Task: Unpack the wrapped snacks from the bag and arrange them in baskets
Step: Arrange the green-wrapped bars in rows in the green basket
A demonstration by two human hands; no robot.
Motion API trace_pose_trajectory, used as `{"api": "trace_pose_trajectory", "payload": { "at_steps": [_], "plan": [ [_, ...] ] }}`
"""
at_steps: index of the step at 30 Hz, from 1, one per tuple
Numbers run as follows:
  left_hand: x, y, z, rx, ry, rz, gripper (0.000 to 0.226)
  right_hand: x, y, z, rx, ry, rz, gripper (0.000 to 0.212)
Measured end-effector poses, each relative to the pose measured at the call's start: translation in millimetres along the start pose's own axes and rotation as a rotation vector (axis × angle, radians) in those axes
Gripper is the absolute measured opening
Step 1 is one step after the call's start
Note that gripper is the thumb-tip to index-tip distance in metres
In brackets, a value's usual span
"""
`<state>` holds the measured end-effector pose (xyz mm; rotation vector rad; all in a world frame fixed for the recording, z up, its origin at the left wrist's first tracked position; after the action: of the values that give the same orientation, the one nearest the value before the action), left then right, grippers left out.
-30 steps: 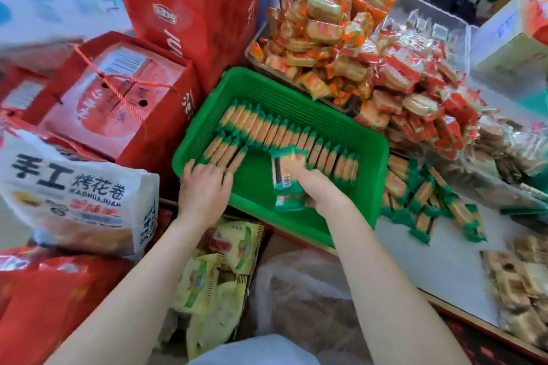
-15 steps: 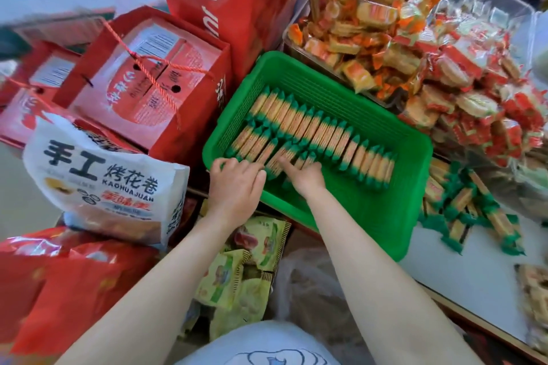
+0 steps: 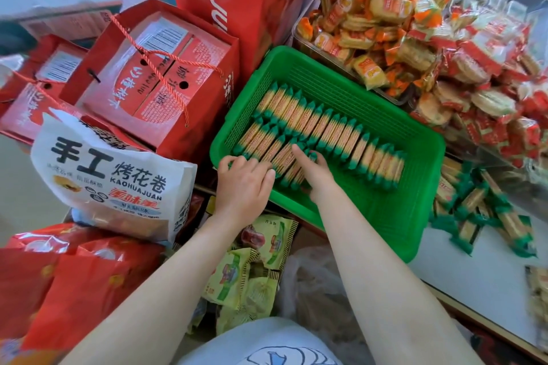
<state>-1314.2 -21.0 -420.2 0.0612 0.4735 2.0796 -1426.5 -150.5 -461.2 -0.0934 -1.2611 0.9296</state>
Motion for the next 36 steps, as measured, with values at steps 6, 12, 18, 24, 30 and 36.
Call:
{"api": "trace_pose_trajectory", "payload": {
  "at_steps": [6, 12, 18, 24, 30, 36],
  "plan": [
    [0, 0, 0, 0.013, 0.004, 0.0, 0.046, -1, -8, -6, 0.072, -0.005, -0.008, 0.083],
    [1, -1, -1, 0.037, -0.006, 0.003, 0.051, -5, -8, -4, 0.081, 0.047, -0.057, 0.076],
    [1, -2, 0, 0.048, 0.002, -0.007, 0.052, -4, -4, 4, 0.15, 0.128, 0.18, 0.075],
    [2, -2, -3, 0.034, 0.006, -0.014, 0.049, -5, 4, 10, 0.171, 0.146, 0.14, 0.043],
    [2, -3, -5, 0.022, -0.013, -0.018, 0.05, -3, -5, 6, 0.401, 0.171, 0.257, 0.044],
    [-2, -4, -3, -0.003, -0.099, 0.004, 0.056, -1, -12, 8, 0.521, 0.095, 0.316, 0.041]
  ]
}}
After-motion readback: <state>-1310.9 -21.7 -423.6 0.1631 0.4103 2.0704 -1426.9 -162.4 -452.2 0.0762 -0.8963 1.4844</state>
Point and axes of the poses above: each hand's wrist, its own x-axis away from the middle knuckle, its own z-axis out of the back of the hand, y = z × x, the point moved 5 cm from there along -x, towards the middle knuckle, and after that the axes turned 7 degrees about y, right-handed, at the moved point
